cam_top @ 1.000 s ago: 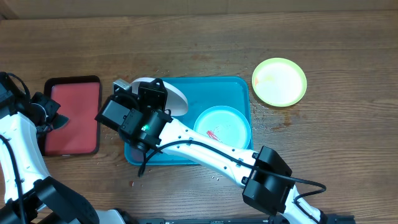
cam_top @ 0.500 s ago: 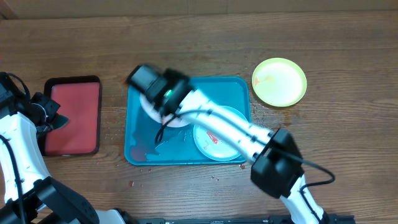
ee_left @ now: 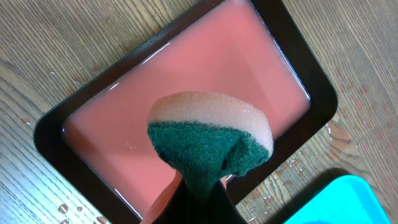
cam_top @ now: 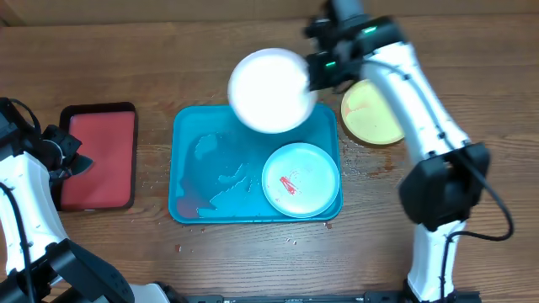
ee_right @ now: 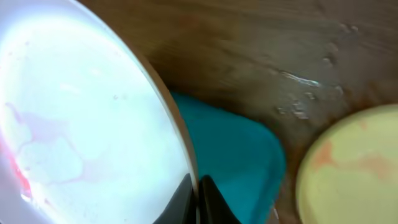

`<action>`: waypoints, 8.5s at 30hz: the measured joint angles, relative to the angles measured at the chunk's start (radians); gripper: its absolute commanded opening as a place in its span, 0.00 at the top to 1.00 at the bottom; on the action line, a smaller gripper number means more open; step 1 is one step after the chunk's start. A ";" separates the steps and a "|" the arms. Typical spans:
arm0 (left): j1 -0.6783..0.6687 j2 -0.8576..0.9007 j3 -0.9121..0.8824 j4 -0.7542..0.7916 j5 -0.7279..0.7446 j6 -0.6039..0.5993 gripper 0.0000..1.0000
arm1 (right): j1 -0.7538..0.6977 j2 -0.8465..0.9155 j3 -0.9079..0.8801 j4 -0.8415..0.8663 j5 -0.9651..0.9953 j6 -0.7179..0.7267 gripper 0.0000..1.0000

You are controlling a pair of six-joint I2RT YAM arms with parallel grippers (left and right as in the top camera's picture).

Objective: Clean dirty plates on tray and stack at the side
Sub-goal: 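Lift the white plate with the right gripper and stack it on the yellow plate, then move the right gripper to the blue-rimmed plate and grip its rim, then slide the blue-rimmed plate toward the tray's left side with the right gripper, then carry the wet sponge with the left gripper onto the blue-rimmed plate, then scrub the blue-rimmed plate with the sponge while the right gripper holds it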

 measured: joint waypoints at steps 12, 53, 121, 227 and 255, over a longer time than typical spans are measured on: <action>0.000 0.000 0.000 0.001 0.001 0.000 0.96 | -0.469 -0.008 -0.120 -0.068 0.023 0.039 0.96; -0.024 0.311 -0.009 0.210 0.091 0.000 0.96 | -0.097 -0.291 -0.451 0.151 0.031 0.116 0.44; -0.027 0.199 0.013 0.120 0.121 0.102 0.96 | 0.116 -0.163 -0.804 0.316 0.079 -0.151 0.55; -0.853 0.444 0.066 0.072 0.286 -0.084 0.96 | 0.330 -0.085 -0.747 0.640 0.142 0.504 0.96; -0.875 0.478 0.194 0.021 0.030 -0.095 0.96 | 0.335 -0.085 -0.744 0.631 0.140 0.510 0.96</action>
